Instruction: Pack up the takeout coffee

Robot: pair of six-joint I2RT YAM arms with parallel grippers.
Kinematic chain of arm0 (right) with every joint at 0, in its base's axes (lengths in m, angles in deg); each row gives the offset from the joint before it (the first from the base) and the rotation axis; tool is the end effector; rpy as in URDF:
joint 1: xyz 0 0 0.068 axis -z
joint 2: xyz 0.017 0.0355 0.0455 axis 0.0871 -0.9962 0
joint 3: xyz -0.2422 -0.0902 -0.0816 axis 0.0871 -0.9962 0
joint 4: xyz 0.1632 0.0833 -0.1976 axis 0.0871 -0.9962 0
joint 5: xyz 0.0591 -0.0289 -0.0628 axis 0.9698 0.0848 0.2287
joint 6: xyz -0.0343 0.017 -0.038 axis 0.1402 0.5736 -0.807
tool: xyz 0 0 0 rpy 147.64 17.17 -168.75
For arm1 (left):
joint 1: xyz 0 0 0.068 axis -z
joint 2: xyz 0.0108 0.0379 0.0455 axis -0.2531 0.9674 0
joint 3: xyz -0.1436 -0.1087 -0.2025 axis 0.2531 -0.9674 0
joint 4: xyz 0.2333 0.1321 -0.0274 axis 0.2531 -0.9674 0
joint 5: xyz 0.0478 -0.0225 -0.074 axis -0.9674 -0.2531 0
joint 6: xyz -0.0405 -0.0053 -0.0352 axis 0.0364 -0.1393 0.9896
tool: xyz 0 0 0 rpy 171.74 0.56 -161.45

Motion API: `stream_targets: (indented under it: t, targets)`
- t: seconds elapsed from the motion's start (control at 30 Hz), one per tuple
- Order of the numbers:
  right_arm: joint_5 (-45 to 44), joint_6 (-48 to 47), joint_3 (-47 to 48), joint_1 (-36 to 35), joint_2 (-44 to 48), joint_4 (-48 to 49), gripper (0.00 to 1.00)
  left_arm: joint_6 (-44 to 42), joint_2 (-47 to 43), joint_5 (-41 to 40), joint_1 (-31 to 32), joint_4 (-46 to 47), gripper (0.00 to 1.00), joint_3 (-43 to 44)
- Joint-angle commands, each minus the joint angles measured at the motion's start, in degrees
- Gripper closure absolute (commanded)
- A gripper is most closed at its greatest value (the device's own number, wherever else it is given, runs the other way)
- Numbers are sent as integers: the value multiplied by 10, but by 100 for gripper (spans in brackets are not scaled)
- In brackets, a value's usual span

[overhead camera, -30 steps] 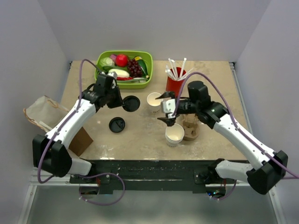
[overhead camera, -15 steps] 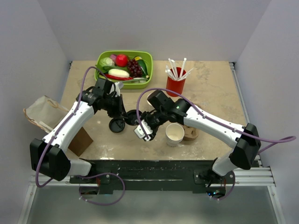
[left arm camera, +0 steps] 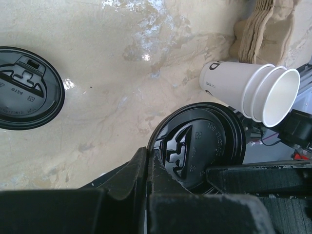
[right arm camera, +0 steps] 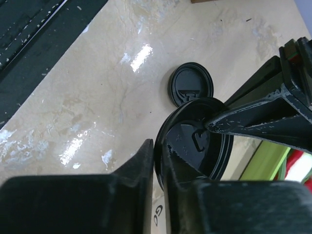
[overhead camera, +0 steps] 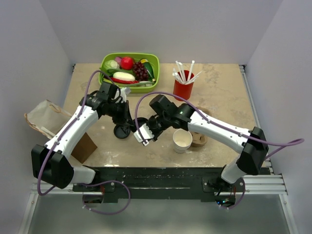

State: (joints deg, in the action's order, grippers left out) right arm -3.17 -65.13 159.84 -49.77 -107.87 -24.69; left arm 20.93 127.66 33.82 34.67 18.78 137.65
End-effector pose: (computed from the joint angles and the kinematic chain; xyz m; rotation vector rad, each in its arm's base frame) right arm 0.1853 0.2940 0.3082 -2.1850 0.8229 0.5020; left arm 0.2508 -0.1076 0.2940 0.0430 2.7302 -0.8379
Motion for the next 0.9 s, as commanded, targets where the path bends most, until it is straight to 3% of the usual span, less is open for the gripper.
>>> stream_targets:
  t: [0.0,0.03,0.1,0.13,0.17,0.27,0.37,0.5,0.6,0.63,0.73,0.87]
  targets:
    - [-18,37,35,-3,-16,-5,95,-9,4,23,1,-1,100,29]
    - [-20,49,38,-3,-18,-6,100,-9,4,26,1,0,100,29]
    - [-20,61,46,-3,-19,-8,100,-9,6,27,1,-3,97,36]
    - [-18,77,47,-3,-19,-5,100,-8,7,22,1,-5,87,39]
    - [-12,83,50,-2,-18,-6,100,-7,6,18,1,-6,67,45]
    - [17,135,42,-2,-4,17,100,6,-15,-1,0,20,25,58]
    - [43,240,16,3,22,89,100,36,-66,-28,0,96,1,61]
    - [135,427,-17,40,49,212,100,75,-154,-80,1,227,0,26]
    - [225,678,-51,113,59,373,100,67,-208,-121,1,282,0,7]
    - [253,836,-62,136,56,470,100,63,-227,-141,1,288,0,7]
    - [301,1110,-110,206,39,666,100,60,-264,-135,1,379,0,-25]
    - [248,1200,-145,252,46,666,100,57,-253,-122,1,412,0,-63]
